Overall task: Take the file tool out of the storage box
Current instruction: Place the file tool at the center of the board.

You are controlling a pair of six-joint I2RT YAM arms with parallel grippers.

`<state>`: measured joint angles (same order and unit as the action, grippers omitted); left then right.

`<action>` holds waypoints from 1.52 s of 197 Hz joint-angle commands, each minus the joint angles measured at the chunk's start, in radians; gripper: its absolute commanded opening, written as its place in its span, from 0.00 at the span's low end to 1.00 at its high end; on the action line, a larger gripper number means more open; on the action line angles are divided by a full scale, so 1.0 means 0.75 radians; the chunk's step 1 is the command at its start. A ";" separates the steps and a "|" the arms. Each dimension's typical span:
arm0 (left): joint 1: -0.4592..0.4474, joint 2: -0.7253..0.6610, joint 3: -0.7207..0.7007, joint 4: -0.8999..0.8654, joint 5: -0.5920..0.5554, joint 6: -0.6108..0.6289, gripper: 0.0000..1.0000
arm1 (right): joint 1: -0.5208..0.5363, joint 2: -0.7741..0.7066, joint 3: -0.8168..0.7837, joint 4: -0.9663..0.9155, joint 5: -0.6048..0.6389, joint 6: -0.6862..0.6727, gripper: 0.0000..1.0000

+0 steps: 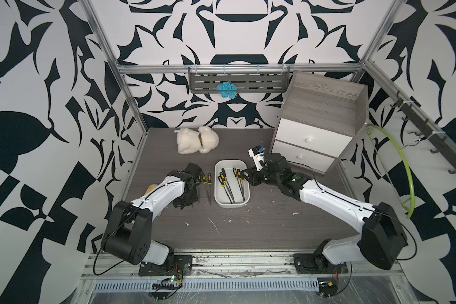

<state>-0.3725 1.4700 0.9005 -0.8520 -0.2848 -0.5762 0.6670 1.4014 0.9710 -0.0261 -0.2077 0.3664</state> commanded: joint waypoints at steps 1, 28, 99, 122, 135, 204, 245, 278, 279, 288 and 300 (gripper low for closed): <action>0.036 0.039 0.005 -0.005 0.002 0.033 0.00 | -0.006 -0.034 -0.002 0.033 0.009 -0.018 0.35; 0.066 0.128 0.045 -0.009 0.041 0.073 0.00 | -0.007 -0.021 0.004 0.026 0.007 -0.018 0.35; 0.114 0.284 0.126 -0.002 0.084 0.116 0.00 | -0.006 -0.016 0.002 0.031 0.005 -0.017 0.35; 0.121 0.337 0.133 0.007 0.110 0.124 0.00 | -0.006 -0.015 0.002 0.031 0.009 -0.018 0.35; 0.121 0.347 0.137 0.007 0.113 0.125 0.00 | -0.006 -0.014 0.002 0.031 0.007 -0.017 0.35; 0.120 0.333 0.132 0.009 0.096 0.124 0.23 | -0.005 -0.008 0.002 0.029 0.017 -0.024 0.35; 0.121 0.305 0.126 0.013 0.098 0.113 0.27 | -0.004 -0.002 0.002 0.029 0.017 -0.023 0.35; 0.096 0.223 0.120 0.025 0.123 0.096 0.33 | -0.005 0.026 0.011 0.029 0.005 -0.022 0.35; 0.094 0.221 0.122 0.024 0.122 0.095 0.33 | -0.004 0.026 0.012 0.030 0.005 -0.021 0.35; 0.082 0.195 0.124 0.005 0.112 0.087 0.36 | -0.004 0.034 0.012 0.030 0.004 -0.020 0.35; 0.048 0.145 0.129 -0.034 0.070 0.061 0.38 | -0.003 0.047 0.018 0.029 0.001 -0.020 0.35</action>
<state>-0.3027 1.6577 0.9962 -0.8307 -0.2104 -0.5034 0.6670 1.4250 0.9707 -0.0265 -0.2050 0.3630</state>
